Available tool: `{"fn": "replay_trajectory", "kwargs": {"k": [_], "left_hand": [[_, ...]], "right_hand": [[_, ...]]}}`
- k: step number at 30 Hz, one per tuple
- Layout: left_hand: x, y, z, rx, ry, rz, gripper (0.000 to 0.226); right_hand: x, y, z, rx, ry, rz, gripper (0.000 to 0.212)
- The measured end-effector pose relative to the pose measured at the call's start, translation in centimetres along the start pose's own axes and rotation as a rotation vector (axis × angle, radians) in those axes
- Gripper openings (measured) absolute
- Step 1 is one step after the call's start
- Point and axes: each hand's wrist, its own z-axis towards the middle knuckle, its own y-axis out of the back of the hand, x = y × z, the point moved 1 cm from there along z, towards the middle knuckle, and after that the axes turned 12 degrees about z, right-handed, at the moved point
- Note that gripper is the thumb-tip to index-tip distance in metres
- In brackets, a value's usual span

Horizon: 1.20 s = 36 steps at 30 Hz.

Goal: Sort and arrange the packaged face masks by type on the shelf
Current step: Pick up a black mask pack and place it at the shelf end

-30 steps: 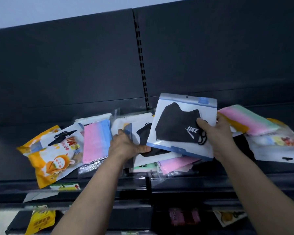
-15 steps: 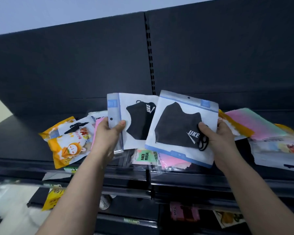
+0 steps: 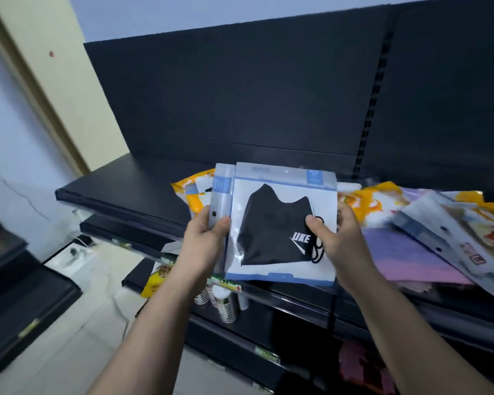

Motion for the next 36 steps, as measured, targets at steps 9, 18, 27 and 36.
{"fn": "replay_trajectory", "kwargs": {"k": [9, 18, 27, 36], "left_hand": [[5.6, 14.0, 4.8, -0.065, 0.091, 0.112, 0.025], [10.3, 24.1, 11.6, -0.305, 0.221, 0.167, 0.030], [10.7, 27.2, 17.5, -0.259, 0.254, 0.101, 0.025], [11.3, 30.4, 30.7, -0.215, 0.259, 0.421, 0.037]], "right_hand": [[-5.6, -16.7, -0.6, 0.031, 0.128, -0.232, 0.045], [-8.0, -25.2, -0.2, 0.314, 0.430, -1.007, 0.025], [-9.3, -31.9, 4.0, 0.371, 0.578, -1.001, 0.032], [-12.7, -37.2, 13.8, 0.455, 0.346, -1.172, 0.034]]}}
